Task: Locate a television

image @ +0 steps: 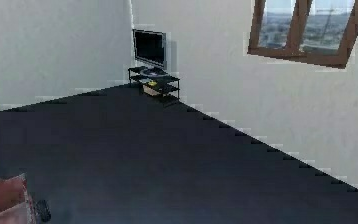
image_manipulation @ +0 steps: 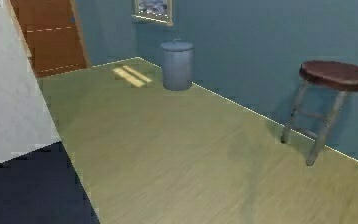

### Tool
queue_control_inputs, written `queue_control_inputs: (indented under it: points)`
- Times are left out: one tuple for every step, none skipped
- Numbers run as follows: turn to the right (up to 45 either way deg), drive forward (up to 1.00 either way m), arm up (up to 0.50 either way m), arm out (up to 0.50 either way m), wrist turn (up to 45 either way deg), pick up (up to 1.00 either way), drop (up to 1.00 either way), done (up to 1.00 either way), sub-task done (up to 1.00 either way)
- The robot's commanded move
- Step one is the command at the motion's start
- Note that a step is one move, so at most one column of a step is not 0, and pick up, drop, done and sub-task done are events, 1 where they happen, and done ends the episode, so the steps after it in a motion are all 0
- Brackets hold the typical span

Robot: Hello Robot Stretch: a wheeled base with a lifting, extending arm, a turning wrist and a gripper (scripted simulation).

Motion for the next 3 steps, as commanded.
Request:
queue_control_inputs:
  points:
    - [0.0, 0.8, 0.0, 0.0, 0.0, 0.0, 0.0, 0.0, 0.0]
    - [-42.0, 0.0, 0.0, 0.0, 0.0, 0.0, 0.0, 0.0, 0.0]
    - [0.0, 0.05, 0.0, 0.0, 0.0, 0.0, 0.0, 0.0, 0.0]
